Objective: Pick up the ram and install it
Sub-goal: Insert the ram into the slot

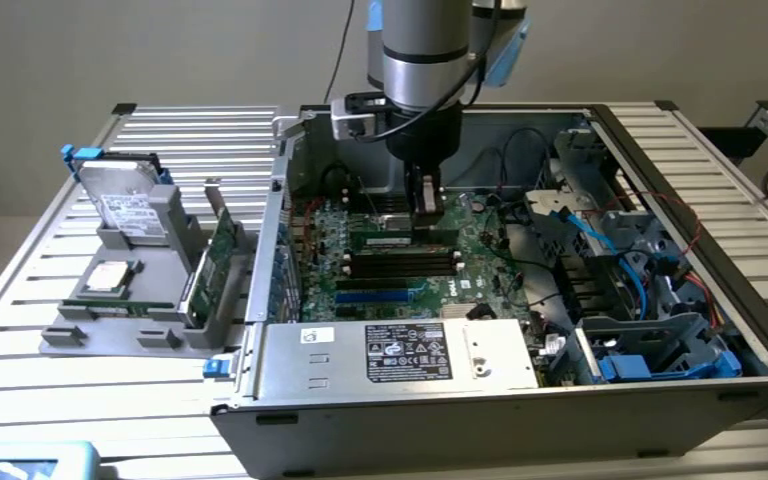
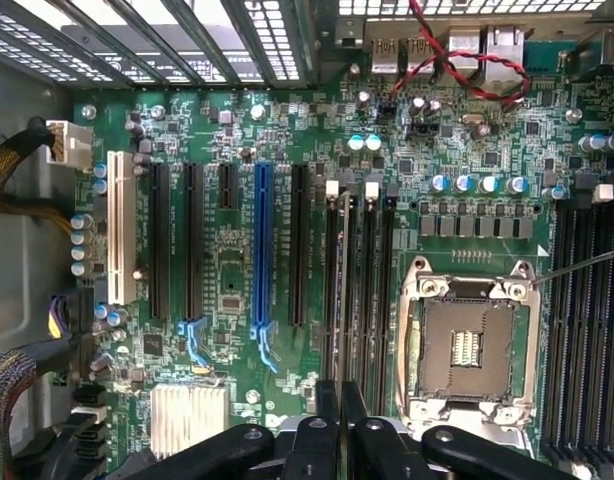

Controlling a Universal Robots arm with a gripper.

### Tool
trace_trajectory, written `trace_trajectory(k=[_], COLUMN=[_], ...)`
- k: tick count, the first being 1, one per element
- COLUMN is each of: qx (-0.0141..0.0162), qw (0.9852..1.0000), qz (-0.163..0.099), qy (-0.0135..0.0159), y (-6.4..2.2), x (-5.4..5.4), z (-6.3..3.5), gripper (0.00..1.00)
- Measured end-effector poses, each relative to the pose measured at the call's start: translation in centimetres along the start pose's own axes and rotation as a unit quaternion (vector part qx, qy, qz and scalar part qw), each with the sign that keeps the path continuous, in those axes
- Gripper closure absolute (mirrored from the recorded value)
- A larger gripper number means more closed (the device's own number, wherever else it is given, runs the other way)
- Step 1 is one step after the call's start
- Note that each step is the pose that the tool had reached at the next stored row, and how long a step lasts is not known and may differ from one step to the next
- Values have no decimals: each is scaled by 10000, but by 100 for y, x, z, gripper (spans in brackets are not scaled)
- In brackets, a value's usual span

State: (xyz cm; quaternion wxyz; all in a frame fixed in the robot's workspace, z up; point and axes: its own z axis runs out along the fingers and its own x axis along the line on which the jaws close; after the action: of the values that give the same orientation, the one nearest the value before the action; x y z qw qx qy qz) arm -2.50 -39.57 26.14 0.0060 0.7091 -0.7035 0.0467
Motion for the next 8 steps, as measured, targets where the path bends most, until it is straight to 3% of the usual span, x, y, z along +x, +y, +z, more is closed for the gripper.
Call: trace_trajectory(k=[4, 8], qx=[26, 27], qw=[10000, 10000], qz=[-1, -2], qy=[62, 70], y=[1, 2], x=[-6, -5], z=[26, 28], gripper=[87, 87])
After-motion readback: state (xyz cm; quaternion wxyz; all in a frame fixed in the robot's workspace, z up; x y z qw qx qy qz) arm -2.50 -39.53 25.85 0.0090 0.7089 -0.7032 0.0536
